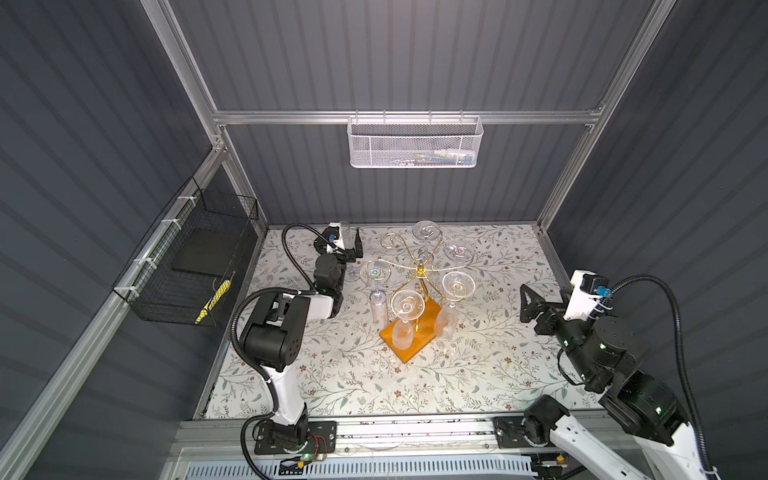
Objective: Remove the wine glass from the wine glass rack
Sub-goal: 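Lower the flute upright onto the table and open the left gripper, then raise the left gripper off the flute while the right arm moves toward the rack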
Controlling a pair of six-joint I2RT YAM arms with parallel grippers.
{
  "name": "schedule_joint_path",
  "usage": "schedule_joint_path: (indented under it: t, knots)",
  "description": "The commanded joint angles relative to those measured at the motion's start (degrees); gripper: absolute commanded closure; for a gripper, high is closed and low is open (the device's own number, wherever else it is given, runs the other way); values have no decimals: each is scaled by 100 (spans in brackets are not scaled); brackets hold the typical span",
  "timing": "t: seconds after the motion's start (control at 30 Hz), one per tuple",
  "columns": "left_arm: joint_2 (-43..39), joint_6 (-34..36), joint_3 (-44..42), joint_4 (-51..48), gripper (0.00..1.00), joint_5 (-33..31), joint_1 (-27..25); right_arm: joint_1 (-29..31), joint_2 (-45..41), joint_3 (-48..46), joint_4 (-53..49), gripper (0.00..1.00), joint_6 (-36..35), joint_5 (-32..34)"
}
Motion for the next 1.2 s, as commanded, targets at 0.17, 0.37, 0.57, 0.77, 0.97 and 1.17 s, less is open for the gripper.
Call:
schedule_joint_path:
  t: [0.17, 0.37, 0.57, 0.77, 0.97, 1.17]
  knots:
    - [-533, 223, -6, -373, 0, -127, -47, 9, -63, 92, 85, 1, -69, 2]
    - [-920, 367, 105, -736, 0, -163, -42, 8, -134, 29, 270, 1, -174, 4]
    - [-1419, 401, 188, -1198, 0, -197, -47, 5, 9, 103, 430, 1, -335, -74]
    - [-1972, 514, 355, -2036, 0, -284, -39, 5, 210, 204, 599, 1, -480, -162]
    - [-2547, 549, 472, -2874, 0, -383, -39, 9, 464, 296, 743, 1, -549, -263]
    - [-3096, 560, 643, -3955, 0, -667, -39, -68, 1051, 725, 286, 1, -375, -291]
